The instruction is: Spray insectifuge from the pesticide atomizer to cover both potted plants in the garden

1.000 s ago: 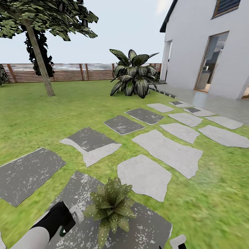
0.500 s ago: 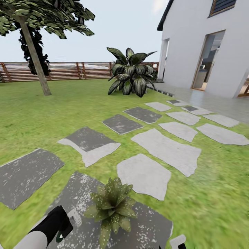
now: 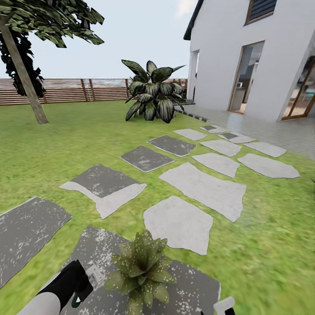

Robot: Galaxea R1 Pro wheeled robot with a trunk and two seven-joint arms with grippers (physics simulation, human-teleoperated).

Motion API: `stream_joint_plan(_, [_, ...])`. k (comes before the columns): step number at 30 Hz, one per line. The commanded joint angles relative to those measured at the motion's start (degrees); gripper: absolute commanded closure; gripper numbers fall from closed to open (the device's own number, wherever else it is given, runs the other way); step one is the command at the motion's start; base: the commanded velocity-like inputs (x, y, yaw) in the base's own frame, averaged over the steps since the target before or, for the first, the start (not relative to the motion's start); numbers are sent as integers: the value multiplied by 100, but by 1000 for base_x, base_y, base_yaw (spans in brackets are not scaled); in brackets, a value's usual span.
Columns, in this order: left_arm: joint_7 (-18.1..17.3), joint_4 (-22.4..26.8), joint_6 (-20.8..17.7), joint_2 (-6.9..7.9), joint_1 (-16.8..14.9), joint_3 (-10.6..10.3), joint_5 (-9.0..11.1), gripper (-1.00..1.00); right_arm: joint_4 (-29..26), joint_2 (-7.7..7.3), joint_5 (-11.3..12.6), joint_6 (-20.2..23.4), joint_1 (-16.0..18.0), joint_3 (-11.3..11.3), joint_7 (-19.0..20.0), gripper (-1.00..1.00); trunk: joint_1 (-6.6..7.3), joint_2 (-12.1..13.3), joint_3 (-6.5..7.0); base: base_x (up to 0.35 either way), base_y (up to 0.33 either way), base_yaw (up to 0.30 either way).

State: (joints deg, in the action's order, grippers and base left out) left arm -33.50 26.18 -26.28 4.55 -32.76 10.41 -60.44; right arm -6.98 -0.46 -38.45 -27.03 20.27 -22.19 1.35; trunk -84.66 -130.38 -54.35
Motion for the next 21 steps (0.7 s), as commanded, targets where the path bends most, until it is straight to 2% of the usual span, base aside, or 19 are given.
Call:
stream_joint_plan(1, [-46, 10, -24, 1, -2, 40, -44, 100, 4, -6, -39, -22, 4, -48, 14, -100, 1, -2, -5, 0, 0, -219])
stream_joint_plan(4, [-109, 10, -32, 20, -2, 37, -37, 100, 4, -7, -39, -22, 4, -48, 14, -100, 1, -2, -5, 0, 0, -228])
stream_joint_plan(9, [-1391, 67, -63, 54, -72, -56, -140, 100, 4, -8, -39, -22, 4, -48, 14, -100, 1, -2, -5, 0, 0, -35])
stream_joint_plan(10, [-1633, 37, -160, 58, -71, -82, -236, 100, 4, -14, -39, -22, 4, -48, 14, -100, 1, -2, -5, 0, 0, -2])
stream_joint_plan(13, [-1902, 13, -418, 52, -44, -96, -614, 100, 4, -15, -39, -22, 4, -48, 14, -100, 1, -2, -5, 0, 0, 0])
stream_joint_plan(14, [-2092, 15, -446, 52, -44, -95, -815, 100, 4, -15, -39, -22, 4, -48, 14, -100, 1, -2, -5, 0, 0, 0])
stream_joint_plan(15, [-2374, 41, -471, 54, -40, -93, -1182, 100, 4, -15, -39, -22, 4, -48, 14, -100, 1, -2, -5, 0, 0, 0])
stream_joint_plan(16, [-2507, 86, -487, 57, -47, -81, -1414, 100, 4, -15, -39, -22, 4, -48, 14, -100, 1, -2, -5, 0, 0, 0])
stream_joint_plan(21, [-2506, 104, -556, 21, -85, -74, -1465, 100, 12, -23, -48, -22, 4, -40, 17, -100, 1, -2, -5, 0, 0, 0])
